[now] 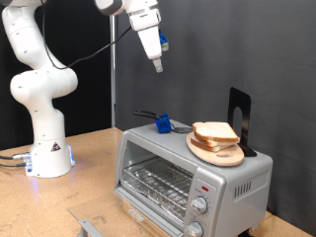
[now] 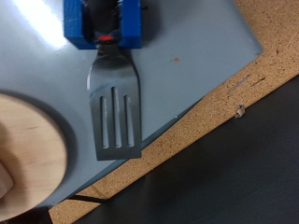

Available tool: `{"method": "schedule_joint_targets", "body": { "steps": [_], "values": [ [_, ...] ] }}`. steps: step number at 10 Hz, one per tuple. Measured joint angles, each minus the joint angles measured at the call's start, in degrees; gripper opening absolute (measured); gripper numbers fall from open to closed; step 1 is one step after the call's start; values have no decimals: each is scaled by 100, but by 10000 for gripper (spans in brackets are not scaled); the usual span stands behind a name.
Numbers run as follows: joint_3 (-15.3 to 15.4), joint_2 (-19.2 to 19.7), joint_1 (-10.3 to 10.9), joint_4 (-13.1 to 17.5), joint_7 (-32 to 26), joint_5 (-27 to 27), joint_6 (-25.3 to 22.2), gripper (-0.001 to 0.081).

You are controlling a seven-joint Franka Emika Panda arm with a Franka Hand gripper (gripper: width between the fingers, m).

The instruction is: Make a piece of toast with the oven

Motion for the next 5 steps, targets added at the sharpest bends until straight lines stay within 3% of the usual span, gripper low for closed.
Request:
{"method": "schedule_joint_targets", "body": {
  "steps": [3,5],
  "values": [
    [33,-53,-6,-73,10,0,26,806],
    [93,37,-4,-324,-109,-39,339,806]
  ]
}}
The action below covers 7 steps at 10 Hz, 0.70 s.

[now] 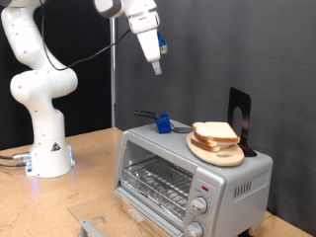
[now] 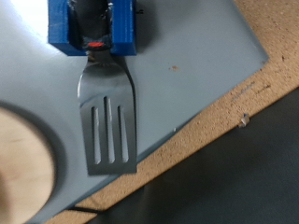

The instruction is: Make a piece of toast with the oven

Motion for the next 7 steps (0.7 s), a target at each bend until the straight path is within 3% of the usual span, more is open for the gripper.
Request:
{"method": "schedule_joint_targets", "body": {
  "steps": [4,7],
  "values": [
    [216,432,-17,-507,46,-163,925,806],
    [278,813,-35,-657,114,-229,1467,806]
  ]
}}
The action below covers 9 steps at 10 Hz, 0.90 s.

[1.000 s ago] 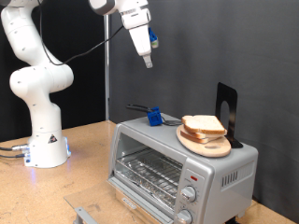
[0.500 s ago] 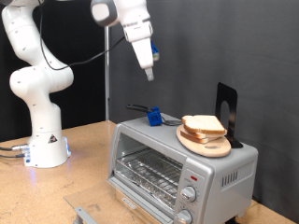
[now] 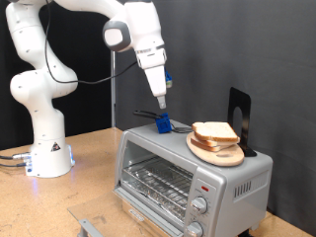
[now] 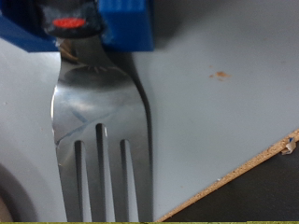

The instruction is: Make a piece of toast with the oven

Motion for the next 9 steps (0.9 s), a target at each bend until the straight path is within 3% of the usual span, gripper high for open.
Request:
{"method": "schedule_joint_targets", "body": {
  "steps": [6,9],
  "values": [
    [-5,138,-2,-57,-20,-23,306,806],
    [-5,139,-14,-233,-16,-132,433,806]
  ]
}}
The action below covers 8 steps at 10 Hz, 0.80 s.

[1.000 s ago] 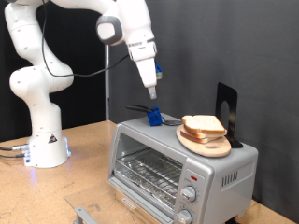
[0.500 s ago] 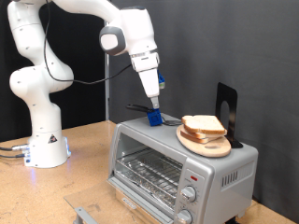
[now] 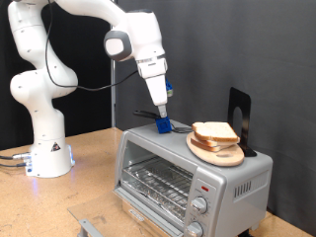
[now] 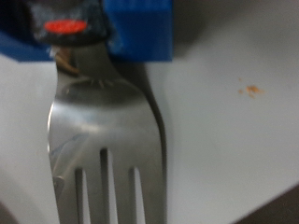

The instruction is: Make a piece of toast with the oven

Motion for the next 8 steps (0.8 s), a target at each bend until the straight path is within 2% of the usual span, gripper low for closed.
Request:
{"method": "schedule_joint_targets", "body": {
  "steps": [3,8],
  "values": [
    [1,26,-54,-188,11,-64,331,806],
    [-11,258,-67,-206,-7,52,727,806]
  ]
}}
